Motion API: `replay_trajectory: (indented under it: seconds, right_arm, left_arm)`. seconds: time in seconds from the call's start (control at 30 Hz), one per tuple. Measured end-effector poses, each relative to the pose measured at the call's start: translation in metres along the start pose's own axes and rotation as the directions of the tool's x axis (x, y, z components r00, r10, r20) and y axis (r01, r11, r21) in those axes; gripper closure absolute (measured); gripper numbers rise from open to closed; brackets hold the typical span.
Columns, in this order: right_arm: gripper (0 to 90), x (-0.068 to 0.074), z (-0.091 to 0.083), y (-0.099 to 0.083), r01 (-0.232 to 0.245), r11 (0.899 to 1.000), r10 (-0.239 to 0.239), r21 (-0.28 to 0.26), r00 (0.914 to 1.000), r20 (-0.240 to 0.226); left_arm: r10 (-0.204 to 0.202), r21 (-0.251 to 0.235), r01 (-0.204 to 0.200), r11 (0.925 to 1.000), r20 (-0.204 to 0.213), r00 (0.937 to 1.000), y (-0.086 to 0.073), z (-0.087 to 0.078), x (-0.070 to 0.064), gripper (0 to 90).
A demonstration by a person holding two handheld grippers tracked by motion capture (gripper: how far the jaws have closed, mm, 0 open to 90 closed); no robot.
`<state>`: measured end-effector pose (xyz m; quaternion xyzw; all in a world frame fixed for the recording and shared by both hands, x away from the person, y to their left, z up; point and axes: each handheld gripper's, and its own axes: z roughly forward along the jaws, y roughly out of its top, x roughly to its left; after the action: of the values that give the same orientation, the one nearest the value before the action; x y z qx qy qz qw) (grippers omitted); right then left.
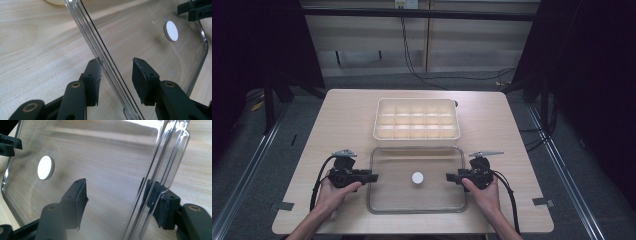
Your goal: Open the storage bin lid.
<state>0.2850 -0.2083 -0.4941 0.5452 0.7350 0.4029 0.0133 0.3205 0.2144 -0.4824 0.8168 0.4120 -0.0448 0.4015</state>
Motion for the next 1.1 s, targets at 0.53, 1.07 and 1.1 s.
replay_trajectory:
  seconds: [0.53, 1.07, 1.1]
  right_arm:
    - [30.4, -0.0001, 0.0017, -0.0019, 0.037, 0.999, -0.037, 0.008, 0.9983, 0.044]
    - [28.9, 0.0, -0.0036, -0.0037, 0.061, 0.998, -0.062, 0.024, 0.9973, 0.041]
    - [28.5, 0.0005, -0.0049, -0.0034, 0.06, 0.998, -0.061, 0.021, 0.9972, 0.044]
  left_arm:
    - [-0.001, 0.026, 0.002, 0.9997, -0.012, 0.9999, -0.0004, 0.0065, 0.0016, 57.3]
    - [0.01, 0.042, -0.008, 0.9991, -0.064, 0.9979, -0.0032, 0.0061, 0.0042, 41.5]
    - [-0.003, 0.035, 0.005, 0.9994, -0.06, 0.9982, -0.003, 0.0052, 0.0042, 43.2]
